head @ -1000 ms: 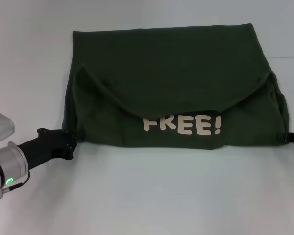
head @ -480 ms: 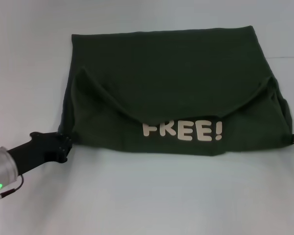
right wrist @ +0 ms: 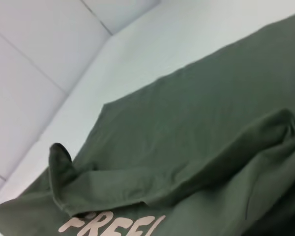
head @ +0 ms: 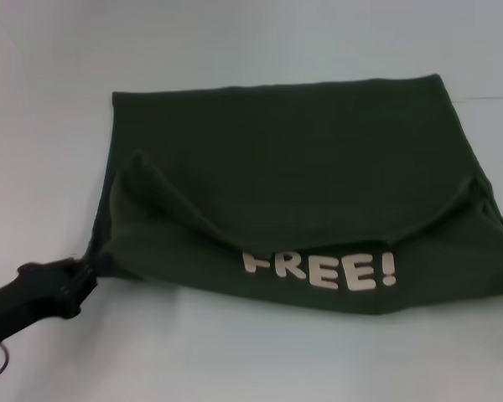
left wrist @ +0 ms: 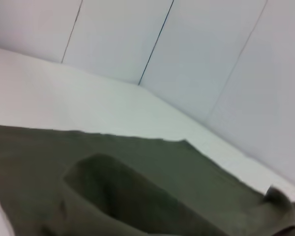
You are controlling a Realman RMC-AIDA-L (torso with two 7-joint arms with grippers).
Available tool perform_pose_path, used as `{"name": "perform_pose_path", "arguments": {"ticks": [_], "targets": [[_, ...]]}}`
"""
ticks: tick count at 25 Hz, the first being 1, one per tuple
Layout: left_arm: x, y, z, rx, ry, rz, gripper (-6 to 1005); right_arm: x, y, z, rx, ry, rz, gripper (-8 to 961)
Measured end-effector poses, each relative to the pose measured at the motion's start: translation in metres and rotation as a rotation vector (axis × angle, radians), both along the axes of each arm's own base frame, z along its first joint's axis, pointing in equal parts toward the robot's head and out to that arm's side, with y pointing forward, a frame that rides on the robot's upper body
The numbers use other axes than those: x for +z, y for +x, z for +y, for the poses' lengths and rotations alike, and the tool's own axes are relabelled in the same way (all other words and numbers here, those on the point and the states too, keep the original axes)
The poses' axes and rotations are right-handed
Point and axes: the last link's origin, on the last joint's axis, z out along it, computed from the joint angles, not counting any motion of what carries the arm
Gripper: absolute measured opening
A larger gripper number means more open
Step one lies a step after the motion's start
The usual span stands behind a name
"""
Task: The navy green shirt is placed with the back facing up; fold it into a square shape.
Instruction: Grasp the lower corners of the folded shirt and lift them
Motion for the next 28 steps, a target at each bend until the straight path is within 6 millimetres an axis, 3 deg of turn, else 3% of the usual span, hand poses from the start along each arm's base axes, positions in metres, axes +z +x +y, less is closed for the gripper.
{"name": "perform_pose_path", "arguments": {"ticks": [7,15,28], "targets": [[0.014,-0.01,-0.044,-0.012,-0.039,-0.096,6,0.004,0.003,-0.035,0.061,-0.016,0.02,27],[0.013,-0.016,-0.087,-0.021,-0.152,-0.138,7,0.003,0.002,-0.065,0.127,-0.056,0.042,26],[0.022,-0.023,-0.122,0.01,-0.166,-0.188,7,-0.005,0.004,-0.101,0.167,-0.131,0.049,26]]}}
